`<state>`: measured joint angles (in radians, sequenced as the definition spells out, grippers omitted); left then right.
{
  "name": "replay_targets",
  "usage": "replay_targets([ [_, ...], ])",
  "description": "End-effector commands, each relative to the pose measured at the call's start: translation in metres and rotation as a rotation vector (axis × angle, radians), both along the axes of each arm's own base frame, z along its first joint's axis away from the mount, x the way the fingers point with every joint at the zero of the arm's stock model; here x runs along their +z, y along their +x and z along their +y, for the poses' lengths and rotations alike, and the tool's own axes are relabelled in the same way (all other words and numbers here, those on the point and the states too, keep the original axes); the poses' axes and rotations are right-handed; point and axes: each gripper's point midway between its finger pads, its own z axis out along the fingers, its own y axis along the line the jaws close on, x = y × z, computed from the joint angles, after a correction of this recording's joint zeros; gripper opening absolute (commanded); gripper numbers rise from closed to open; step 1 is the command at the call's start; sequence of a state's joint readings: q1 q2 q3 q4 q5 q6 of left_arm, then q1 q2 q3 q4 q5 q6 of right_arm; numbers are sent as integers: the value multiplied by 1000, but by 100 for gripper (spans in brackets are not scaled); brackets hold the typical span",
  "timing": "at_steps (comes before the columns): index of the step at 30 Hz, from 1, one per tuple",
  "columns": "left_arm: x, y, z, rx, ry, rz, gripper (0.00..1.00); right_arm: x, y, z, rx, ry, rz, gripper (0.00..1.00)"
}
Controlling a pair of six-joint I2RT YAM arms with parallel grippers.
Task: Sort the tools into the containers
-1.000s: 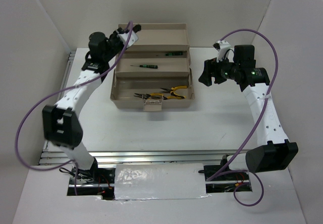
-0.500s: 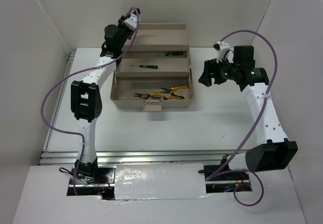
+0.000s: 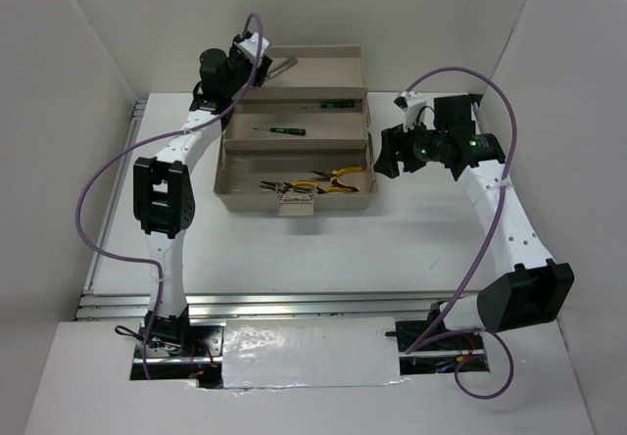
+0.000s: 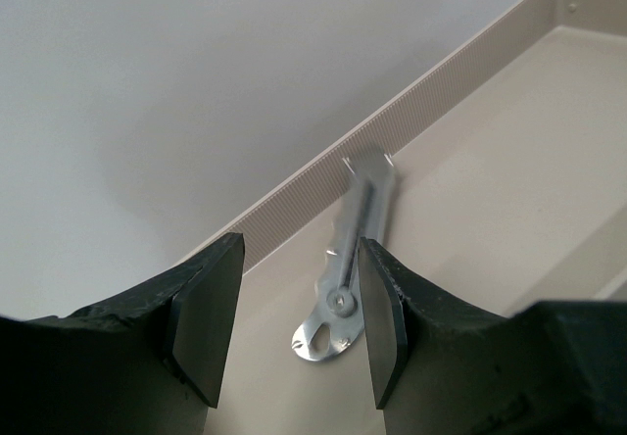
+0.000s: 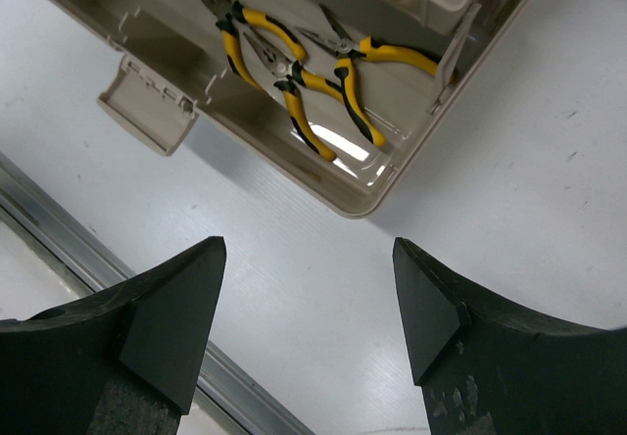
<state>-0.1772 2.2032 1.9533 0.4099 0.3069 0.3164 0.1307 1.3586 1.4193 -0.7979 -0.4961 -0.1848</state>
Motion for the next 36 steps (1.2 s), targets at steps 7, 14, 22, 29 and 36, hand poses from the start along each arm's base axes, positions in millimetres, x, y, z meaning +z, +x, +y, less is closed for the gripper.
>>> replay_targets([
  [7, 87, -55, -8, -221, -116, 53, 61, -3, -10, 18, 120, -133, -130, 76],
  [14, 68, -92, -21, -551, 13, 201, 67, -33, -18, 31, 240, -267, -163, 76],
  [22, 8, -81, -22, -459, 230, 242, 71, -51, -21, 39, 263, -284, -128, 76],
  [29, -19, -63, -19, -403, 250, 275, 72, -58, -25, 42, 261, -279, -106, 75],
  [36, -51, -55, -21, -373, 350, 272, 71, -65, -23, 46, 265, -304, -108, 75],
])
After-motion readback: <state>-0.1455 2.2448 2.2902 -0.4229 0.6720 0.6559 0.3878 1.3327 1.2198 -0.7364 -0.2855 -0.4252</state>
